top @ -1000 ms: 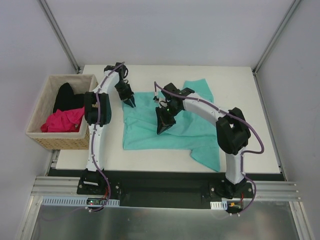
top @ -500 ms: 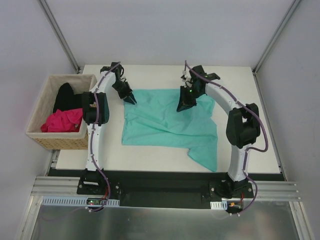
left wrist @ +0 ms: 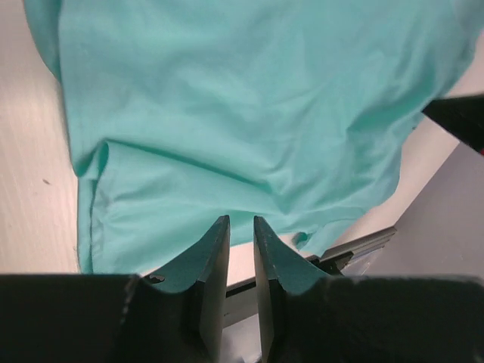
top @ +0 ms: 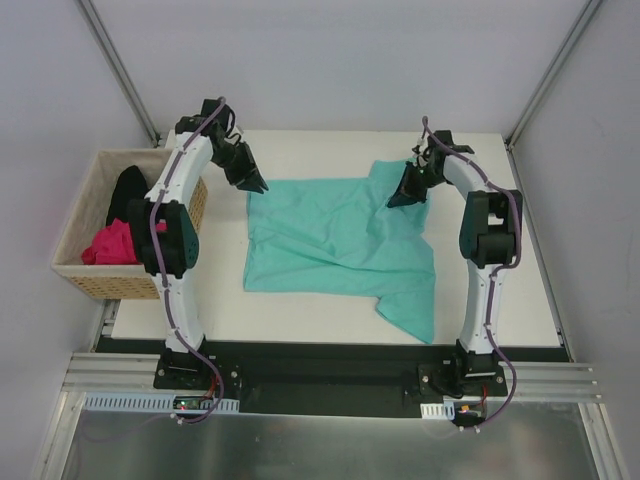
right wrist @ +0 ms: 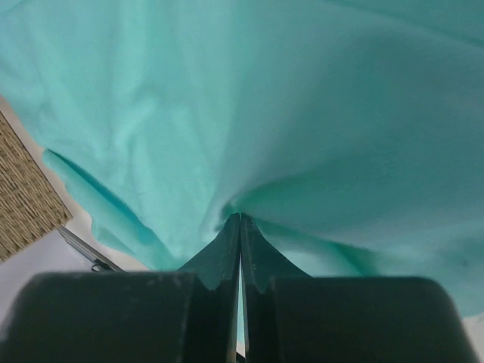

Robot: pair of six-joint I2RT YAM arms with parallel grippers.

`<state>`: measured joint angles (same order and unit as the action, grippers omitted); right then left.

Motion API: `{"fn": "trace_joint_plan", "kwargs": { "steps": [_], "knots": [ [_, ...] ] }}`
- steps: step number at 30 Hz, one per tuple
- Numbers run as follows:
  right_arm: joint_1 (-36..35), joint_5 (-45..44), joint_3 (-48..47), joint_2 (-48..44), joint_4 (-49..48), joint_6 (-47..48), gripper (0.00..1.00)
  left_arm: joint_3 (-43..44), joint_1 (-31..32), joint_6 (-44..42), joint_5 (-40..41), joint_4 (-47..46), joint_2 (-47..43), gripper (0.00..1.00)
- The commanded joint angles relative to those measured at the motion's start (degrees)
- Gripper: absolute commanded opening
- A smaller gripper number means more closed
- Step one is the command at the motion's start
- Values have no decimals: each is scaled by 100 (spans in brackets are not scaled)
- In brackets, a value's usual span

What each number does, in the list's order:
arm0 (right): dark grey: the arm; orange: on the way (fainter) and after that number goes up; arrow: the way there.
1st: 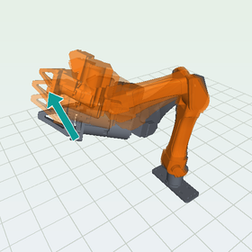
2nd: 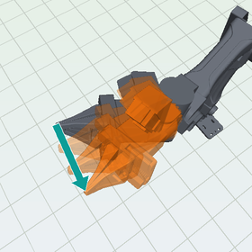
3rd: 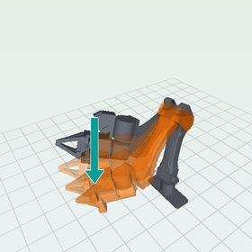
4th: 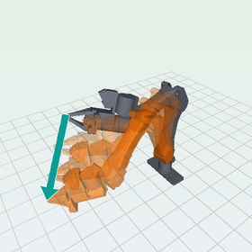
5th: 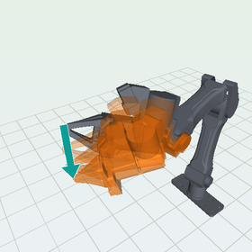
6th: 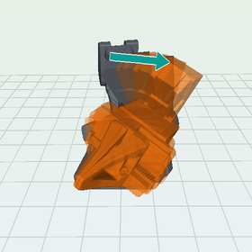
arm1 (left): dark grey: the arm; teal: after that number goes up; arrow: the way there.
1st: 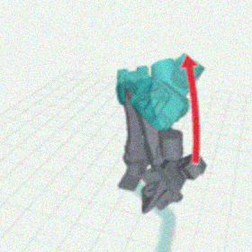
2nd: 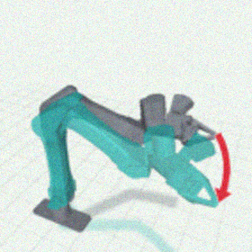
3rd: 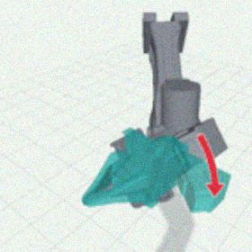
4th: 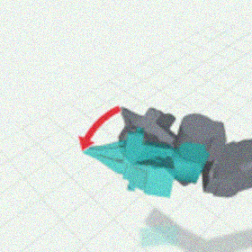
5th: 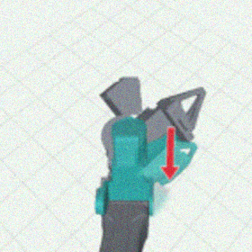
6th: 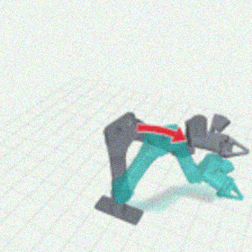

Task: Fold and stack the t-shirts
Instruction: Flatten out the tshirt

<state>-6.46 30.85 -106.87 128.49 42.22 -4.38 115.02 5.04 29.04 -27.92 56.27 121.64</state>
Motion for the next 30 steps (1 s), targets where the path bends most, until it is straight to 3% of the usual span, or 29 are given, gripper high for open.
{"fn": "trace_joint_plan", "kwargs": {
  "steps": [1, 10, 24, 30],
  "knots": [
    [276, 535, -326, 290, -372, -370, 1, -654, 278, -109, 172, 226, -861, 18],
    [839, 641, -370, 537, -688, -616, 1, -1509, 560, -65, 498, 297, -1565, 18],
    [1217, 659, -1108, 1056, -776, -906, 1, -1131, 577, -144, 612, 683, -1617, 18],
    [1226, 545, -810, 556, -891, -802, 1, -1377, 577, -170, 727, 736, -1767, 18]
  ]
}}
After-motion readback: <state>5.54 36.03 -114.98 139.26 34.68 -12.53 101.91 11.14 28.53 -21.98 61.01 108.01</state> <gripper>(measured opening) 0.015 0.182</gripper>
